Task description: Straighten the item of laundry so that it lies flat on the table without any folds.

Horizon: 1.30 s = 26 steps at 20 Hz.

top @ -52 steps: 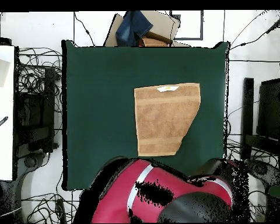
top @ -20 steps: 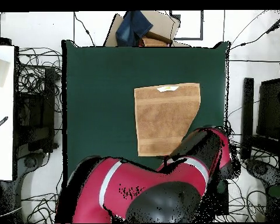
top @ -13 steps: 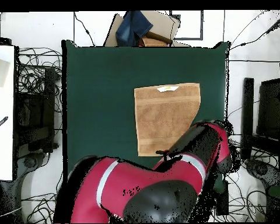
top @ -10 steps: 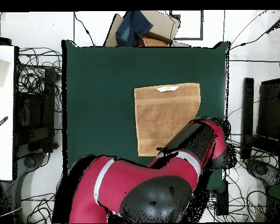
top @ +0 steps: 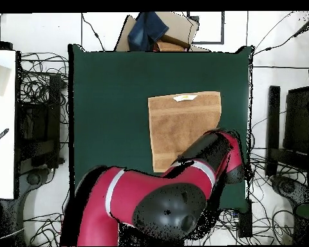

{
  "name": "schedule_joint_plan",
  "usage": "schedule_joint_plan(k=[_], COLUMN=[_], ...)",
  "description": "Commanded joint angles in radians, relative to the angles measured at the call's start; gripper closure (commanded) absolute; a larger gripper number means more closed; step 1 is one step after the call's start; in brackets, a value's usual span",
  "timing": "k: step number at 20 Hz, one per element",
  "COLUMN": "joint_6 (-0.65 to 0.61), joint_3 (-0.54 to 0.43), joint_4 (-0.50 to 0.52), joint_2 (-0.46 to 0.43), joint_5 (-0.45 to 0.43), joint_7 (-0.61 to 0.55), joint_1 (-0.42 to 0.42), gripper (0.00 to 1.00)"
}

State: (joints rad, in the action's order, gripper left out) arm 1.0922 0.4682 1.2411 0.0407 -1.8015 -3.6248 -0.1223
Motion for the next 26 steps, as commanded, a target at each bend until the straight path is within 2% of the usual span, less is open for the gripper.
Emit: schedule_joint_plan(k=[1, 10, 20, 26], joint_6=[-0.082, 0.111, 0.2, 0.2], joint_3=[-0.18, -0.228, -0.259, -0.247], joint_4=[-0.05, -0.087, -0.105, -0.097], joint_2=[-0.096, -0.124, -0.208, -0.23], joint_5=[0.071, 0.017, 0.014, 0.023], joint_7=[0.028, -0.06, -0.05, -0.023], joint_1=[-0.016, -0.065, -0.059, -0.035], gripper=[1.0, 1.0, 1.0, 1.0])
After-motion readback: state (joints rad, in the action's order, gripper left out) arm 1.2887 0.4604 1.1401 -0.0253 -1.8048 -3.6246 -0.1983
